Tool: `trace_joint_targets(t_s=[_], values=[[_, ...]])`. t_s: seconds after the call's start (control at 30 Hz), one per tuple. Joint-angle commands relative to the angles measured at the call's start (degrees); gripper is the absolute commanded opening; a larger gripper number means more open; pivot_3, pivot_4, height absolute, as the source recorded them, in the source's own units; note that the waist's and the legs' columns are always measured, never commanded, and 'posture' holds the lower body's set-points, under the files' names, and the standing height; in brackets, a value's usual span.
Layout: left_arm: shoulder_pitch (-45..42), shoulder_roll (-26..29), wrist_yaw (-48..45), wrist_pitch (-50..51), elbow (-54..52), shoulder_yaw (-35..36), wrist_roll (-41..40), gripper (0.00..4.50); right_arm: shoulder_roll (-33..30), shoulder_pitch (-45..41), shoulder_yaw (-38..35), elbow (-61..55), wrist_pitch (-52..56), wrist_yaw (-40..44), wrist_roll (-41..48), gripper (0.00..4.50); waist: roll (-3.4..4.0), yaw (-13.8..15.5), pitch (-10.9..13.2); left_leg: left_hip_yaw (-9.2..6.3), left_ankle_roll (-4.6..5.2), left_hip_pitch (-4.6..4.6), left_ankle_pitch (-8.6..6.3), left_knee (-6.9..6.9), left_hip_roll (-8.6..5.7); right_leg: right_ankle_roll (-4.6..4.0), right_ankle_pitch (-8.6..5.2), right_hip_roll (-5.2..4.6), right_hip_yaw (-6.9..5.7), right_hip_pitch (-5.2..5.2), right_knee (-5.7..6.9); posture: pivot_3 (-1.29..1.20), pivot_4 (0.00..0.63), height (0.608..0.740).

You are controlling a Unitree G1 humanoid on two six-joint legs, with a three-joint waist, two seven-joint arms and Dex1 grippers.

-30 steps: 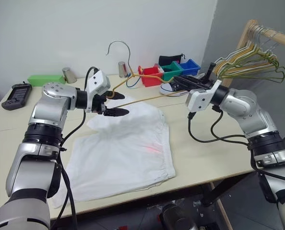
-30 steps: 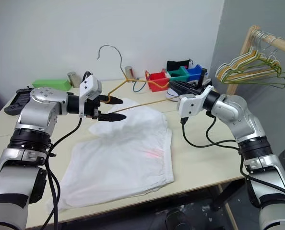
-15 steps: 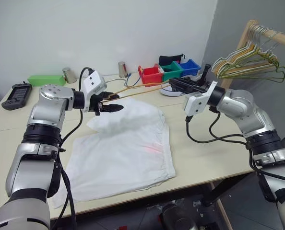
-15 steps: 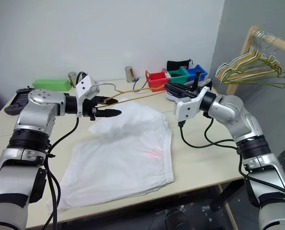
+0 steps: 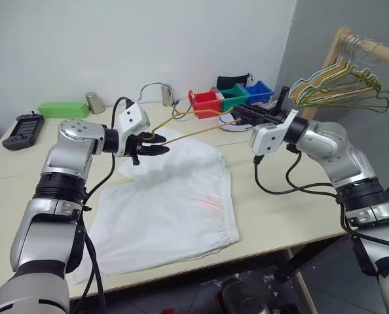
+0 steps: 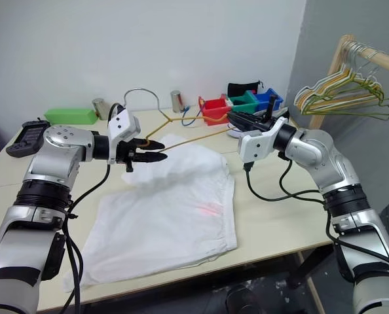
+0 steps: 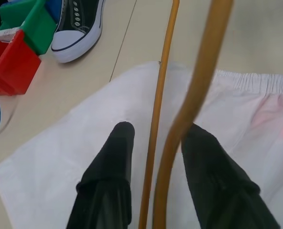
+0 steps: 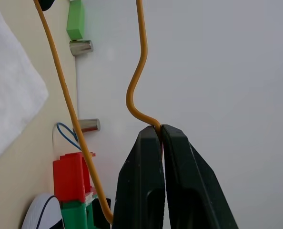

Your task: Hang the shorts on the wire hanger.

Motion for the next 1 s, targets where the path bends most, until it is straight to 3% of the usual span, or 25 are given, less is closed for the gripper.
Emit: trace_joint_targets(t_s=[0.03,0.3,0.77,1.0], values=[[-1.2,0.7,-0.8,-1.9,-1.5,0.9,-0.2,2.75,-0.5,-2.5,-1.3,-0.3,0.0,-0.4,1.4,0.0,0.0,0.0,0.0,0.0,0.0,0.0,0.0,0.0,0.0,0.0,0.0,0.0,0.0,0.0,0.0,-0.29,0.0,0.74],[-3.0,0.7,-1.3,-3.1,-0.1,1.7,-0.7,4.45,-0.7,-2.3,-1.1,0.9,0.6,-0.1,1.3,0.0,0.0,0.0,0.0,0.0,0.0,0.0,0.0,0.0,0.0,0.0,0.0,0.0,0.0,0.0,0.01,-0.3,0.0,0.74],[-9.0,2.0,-2.4,-7.0,7.8,3.0,-0.1,4.45,-2.8,-1.6,-0.7,6.3,-3.1,-2.0,-1.0,0.0,0.0,-0.1,0.0,0.0,0.0,0.0,0.0,0.01,-0.01,0.01,0.0,0.0,0.0,0.0,0.02,-0.3,0.0,0.74],[-7.5,0.7,-3.1,-11.2,9.9,0.4,2.5,4.45,-1.4,-2.1,-0.6,1.8,-2.1,-0.7,0.7,0.0,0.0,-0.2,0.0,0.01,0.0,0.02,0.0,0.01,0.0,0.01,0.0,0.0,0.01,0.0,0.03,-0.31,0.0,0.74]])
